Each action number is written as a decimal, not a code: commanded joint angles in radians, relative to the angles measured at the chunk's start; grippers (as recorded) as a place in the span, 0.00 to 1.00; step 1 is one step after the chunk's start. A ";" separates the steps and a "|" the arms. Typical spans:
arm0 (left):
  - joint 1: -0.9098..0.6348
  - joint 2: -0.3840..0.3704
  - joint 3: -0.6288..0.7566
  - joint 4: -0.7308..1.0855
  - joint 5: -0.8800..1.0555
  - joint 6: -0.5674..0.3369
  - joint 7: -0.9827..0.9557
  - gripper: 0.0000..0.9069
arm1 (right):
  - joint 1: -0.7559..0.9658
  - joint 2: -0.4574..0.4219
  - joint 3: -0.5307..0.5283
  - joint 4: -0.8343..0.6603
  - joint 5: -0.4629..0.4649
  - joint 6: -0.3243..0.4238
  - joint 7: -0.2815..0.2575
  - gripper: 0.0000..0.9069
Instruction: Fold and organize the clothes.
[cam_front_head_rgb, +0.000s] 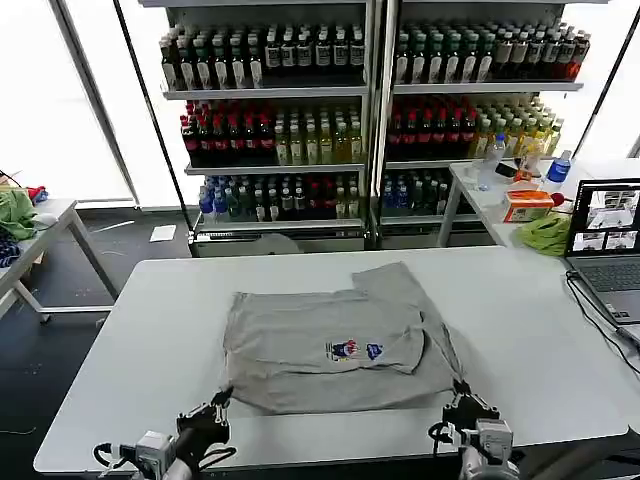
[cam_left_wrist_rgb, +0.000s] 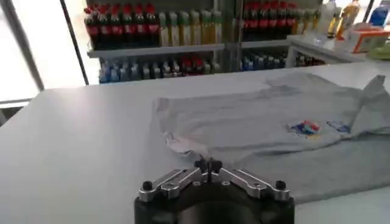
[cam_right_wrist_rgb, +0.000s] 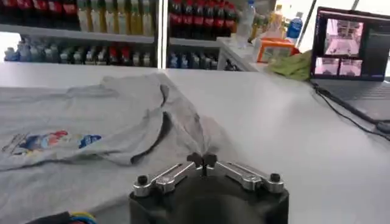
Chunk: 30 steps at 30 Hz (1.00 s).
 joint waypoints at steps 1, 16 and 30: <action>0.091 -0.015 0.014 -0.032 0.020 -0.009 0.000 0.01 | -0.076 -0.034 0.026 0.016 -0.003 0.001 0.005 0.00; 0.098 -0.032 0.038 -0.024 0.023 -0.004 -0.006 1.00 | -0.099 -0.037 0.040 0.025 -0.003 0.001 -0.018 1.00; 0.058 -0.018 -0.016 -0.134 -0.002 0.002 0.008 1.00 | -0.054 0.007 0.086 0.139 0.003 0.002 -0.031 1.00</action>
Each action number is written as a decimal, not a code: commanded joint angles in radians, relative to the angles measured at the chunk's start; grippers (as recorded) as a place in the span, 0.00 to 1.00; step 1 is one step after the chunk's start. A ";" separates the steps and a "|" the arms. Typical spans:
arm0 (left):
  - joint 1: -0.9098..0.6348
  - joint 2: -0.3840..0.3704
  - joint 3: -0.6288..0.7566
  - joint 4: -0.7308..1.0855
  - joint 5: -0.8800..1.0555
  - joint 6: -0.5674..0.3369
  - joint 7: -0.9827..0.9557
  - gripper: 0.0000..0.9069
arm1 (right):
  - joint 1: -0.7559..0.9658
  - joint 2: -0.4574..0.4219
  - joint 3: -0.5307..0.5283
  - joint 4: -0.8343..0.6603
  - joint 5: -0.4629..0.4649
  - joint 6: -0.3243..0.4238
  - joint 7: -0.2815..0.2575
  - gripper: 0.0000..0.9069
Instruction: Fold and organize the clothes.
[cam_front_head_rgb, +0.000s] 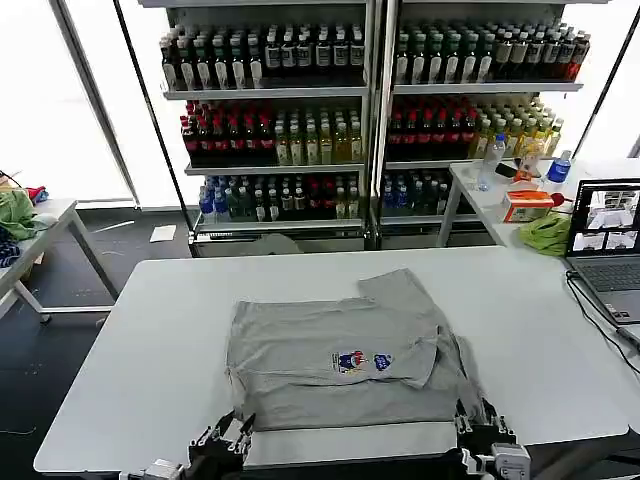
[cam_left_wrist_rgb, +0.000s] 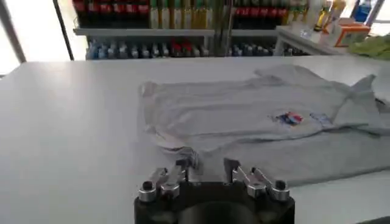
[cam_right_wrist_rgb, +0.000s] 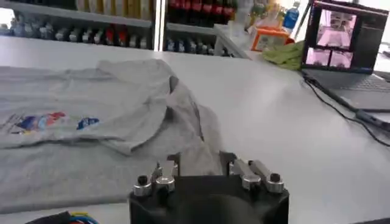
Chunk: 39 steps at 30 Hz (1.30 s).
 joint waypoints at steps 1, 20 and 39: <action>-0.045 0.010 -0.055 -0.056 -0.020 -0.005 0.012 1.00 | 0.042 0.017 0.049 0.043 -0.003 0.001 -0.030 1.00; -0.432 0.006 -0.049 0.151 -0.083 -0.023 -0.036 1.00 | 0.414 -0.206 0.151 -0.233 -0.020 0.000 -0.465 1.00; -0.721 0.100 0.027 0.467 -0.198 -0.010 0.005 1.00 | 0.801 -0.124 0.018 -0.510 0.064 -0.001 -0.403 1.00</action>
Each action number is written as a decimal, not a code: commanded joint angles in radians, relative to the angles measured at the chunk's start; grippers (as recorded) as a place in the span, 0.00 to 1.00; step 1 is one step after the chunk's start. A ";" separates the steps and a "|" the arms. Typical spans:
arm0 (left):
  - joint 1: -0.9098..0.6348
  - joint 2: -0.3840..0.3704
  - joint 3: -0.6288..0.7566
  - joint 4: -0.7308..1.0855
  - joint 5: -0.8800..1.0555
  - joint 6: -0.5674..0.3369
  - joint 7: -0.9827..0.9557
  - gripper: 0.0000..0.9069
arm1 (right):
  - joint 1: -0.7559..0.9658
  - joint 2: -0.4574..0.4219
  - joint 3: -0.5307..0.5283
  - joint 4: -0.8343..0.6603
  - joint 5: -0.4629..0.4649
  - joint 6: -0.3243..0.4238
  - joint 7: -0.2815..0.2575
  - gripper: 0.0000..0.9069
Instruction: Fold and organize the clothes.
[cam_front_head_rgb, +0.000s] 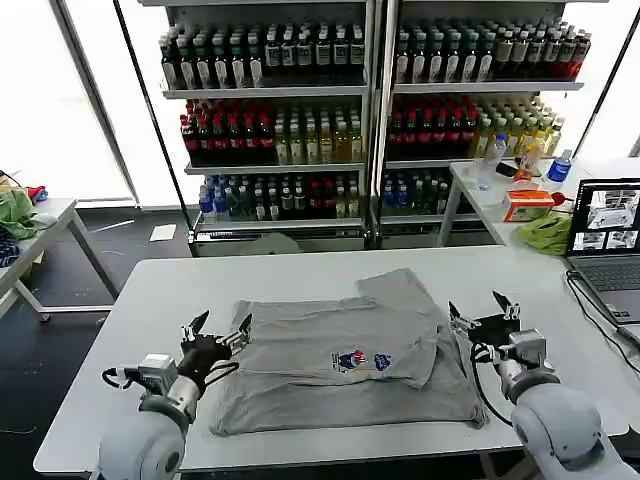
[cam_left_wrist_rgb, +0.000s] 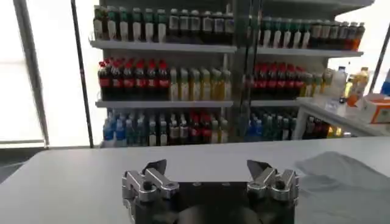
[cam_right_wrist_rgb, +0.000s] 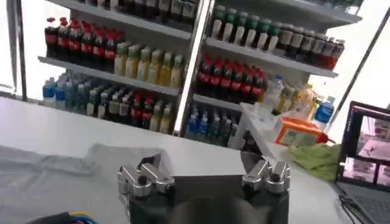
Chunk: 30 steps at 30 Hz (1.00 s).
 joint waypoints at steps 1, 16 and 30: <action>-0.217 0.075 0.043 0.201 -0.074 0.010 0.022 1.00 | 0.251 0.033 -0.055 -0.165 0.049 0.000 0.007 1.00; -0.431 0.066 0.147 0.514 -0.099 -0.012 0.087 1.00 | 0.515 0.190 -0.189 -0.631 -0.091 0.018 -0.024 1.00; -0.494 0.052 0.194 0.604 -0.067 0.019 0.099 1.00 | 0.737 0.291 -0.269 -0.945 -0.097 0.051 -0.071 1.00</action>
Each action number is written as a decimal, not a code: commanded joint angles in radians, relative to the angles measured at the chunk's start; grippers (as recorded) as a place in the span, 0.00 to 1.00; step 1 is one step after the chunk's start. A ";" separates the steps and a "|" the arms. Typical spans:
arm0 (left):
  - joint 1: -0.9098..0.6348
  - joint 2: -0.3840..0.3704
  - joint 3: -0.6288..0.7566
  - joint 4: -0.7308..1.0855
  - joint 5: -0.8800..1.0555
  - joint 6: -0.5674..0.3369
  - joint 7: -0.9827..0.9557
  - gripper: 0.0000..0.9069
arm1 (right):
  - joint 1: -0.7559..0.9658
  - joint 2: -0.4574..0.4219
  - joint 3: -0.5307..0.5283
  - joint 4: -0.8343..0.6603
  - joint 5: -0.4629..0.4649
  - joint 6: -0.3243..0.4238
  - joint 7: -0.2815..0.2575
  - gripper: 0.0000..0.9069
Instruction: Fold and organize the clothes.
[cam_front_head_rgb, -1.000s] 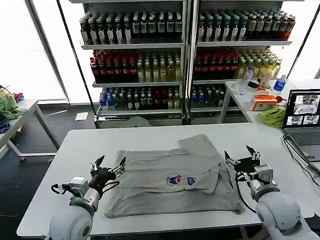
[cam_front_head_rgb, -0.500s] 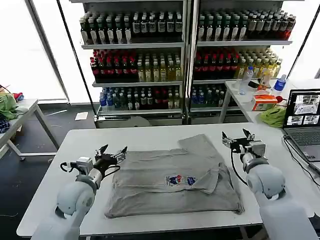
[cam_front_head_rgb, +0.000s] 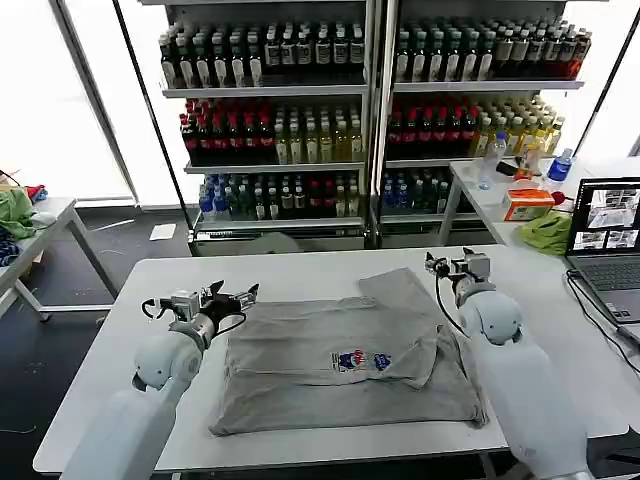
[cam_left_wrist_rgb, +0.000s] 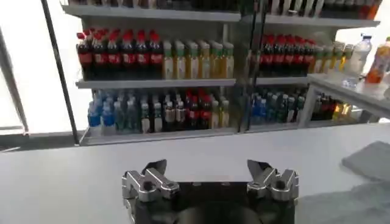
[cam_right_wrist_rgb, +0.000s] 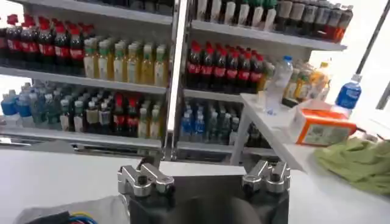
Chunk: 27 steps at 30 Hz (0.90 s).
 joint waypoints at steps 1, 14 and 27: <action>-0.069 0.010 0.033 0.109 0.020 0.022 0.010 1.00 | 0.165 0.079 -0.054 -0.261 -0.016 0.014 -0.022 1.00; -0.025 0.014 0.020 0.106 0.057 0.028 0.011 1.00 | 0.157 0.145 -0.064 -0.322 -0.018 0.024 -0.013 1.00; -0.014 0.005 0.023 0.105 0.061 0.028 0.012 1.00 | 0.127 0.153 -0.055 -0.319 -0.017 0.013 0.007 1.00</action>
